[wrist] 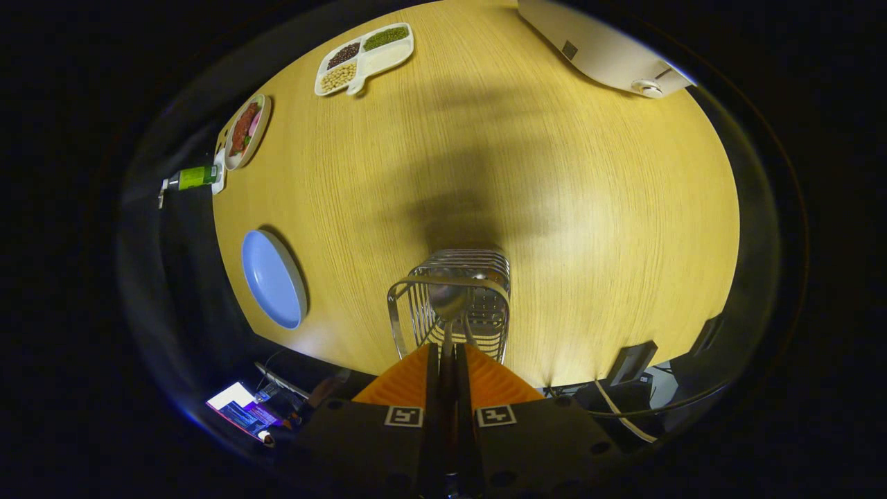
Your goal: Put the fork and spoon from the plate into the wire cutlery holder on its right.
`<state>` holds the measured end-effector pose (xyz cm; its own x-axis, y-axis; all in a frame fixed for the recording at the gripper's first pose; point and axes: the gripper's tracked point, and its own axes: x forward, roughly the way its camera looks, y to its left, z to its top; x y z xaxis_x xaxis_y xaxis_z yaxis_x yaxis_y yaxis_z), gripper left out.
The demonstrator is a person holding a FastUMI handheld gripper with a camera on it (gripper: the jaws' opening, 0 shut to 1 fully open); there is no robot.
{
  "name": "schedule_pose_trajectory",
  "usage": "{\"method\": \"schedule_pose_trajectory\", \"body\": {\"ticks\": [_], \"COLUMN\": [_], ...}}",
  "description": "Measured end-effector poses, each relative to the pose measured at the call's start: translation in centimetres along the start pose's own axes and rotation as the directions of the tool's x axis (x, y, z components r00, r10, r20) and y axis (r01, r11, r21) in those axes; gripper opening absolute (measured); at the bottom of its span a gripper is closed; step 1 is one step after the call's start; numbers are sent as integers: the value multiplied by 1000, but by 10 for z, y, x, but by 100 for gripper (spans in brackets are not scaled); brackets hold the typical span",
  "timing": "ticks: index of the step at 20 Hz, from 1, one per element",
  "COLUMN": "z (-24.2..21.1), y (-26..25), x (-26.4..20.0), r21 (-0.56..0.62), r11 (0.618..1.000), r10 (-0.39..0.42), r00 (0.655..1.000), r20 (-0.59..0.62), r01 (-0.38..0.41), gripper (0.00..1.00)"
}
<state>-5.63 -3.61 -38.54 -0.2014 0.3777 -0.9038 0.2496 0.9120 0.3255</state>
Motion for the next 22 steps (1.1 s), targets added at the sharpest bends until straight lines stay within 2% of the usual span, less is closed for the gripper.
{"method": "schedule_pose_trajectory", "body": {"ticks": [1, 3, 4, 7, 9, 10, 11, 13, 15, 19, 22], "z": [-1, 1, 3, 7, 9, 10, 13, 19, 19, 21, 19], "y": [1, 5, 8, 19, 20, 22, 22, 21, 16, 8, 9], "x": [-3, -11, -18, -43, -63, -73, -85, -109, -136, -197, -246], "r21": [-8, -20, -28, -80, -131, -152, -167, -201, -232, -289, -321], "r11": [1000, 999, 998, 992, 986, 983, 982, 978, 973, 951, 931], "r10": [10, 35, 52, 118, 141, 150, 155, 165, 168, 190, 238], "r00": [1000, 998, 995, 968, 937, 916, 891, 829, 746, 538, 376], "r20": [12, 54, 87, 220, 319, 373, 427, 535, 645, 821, 896], "r01": [-10, -34, -50, -103, -104, -100, -90, -65, -19, 105, 176], "gripper": [14, 22, 34, 46, 66, 84, 87, 92, 97, 99, 99]}}
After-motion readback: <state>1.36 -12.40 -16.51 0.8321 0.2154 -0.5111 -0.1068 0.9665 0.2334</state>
